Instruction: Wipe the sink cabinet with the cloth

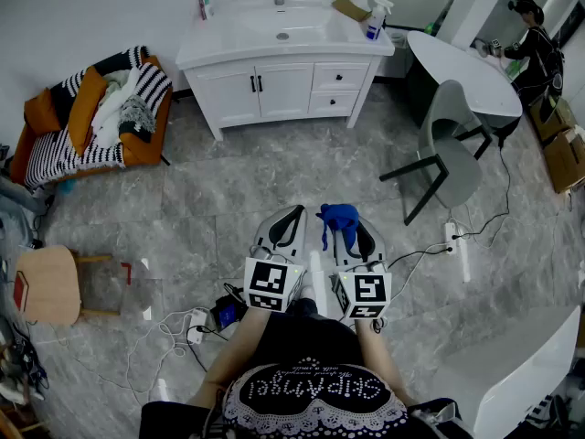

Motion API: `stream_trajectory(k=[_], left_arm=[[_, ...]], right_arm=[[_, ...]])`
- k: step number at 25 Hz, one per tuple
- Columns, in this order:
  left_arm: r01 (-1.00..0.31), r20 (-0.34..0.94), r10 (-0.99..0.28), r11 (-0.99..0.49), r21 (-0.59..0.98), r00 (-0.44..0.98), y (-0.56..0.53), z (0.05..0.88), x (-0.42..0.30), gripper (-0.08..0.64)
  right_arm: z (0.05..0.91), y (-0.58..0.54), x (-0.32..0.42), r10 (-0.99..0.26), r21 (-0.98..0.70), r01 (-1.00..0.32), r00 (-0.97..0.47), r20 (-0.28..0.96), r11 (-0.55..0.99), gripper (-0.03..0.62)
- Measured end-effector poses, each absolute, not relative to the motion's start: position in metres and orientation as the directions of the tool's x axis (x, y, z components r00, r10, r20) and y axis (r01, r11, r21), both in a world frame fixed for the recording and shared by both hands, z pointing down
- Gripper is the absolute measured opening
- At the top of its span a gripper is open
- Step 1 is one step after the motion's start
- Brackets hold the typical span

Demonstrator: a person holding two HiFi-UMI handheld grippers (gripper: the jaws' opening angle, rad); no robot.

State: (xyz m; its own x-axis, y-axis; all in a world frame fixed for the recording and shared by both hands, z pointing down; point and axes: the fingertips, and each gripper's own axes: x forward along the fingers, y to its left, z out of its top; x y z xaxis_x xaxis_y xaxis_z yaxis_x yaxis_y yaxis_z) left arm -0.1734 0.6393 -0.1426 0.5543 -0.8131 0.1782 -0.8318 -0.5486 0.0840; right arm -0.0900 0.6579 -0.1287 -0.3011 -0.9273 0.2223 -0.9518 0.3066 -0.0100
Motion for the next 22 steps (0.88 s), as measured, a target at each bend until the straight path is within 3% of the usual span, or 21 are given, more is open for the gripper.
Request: stream_trajectory(k=[15,22], left_arm=[[-0.816,0.164,-0.801,-0.573,0.071,0.576,0.638,-0.148,-0.150,0.005],[-0.831,0.164,-0.815,-0.551,0.076,0.556,0.635,-0.146,-0.145,0.005]], right_arm=[[-0.128,0.656,-0.071,-0.924,-0.027,-0.951,-0.305,0.229,0.307,0.121],[-0.129,0.659,-0.070,-0.899,-0.094,-0.921,-0.390,0.198,0.379,0.121]])
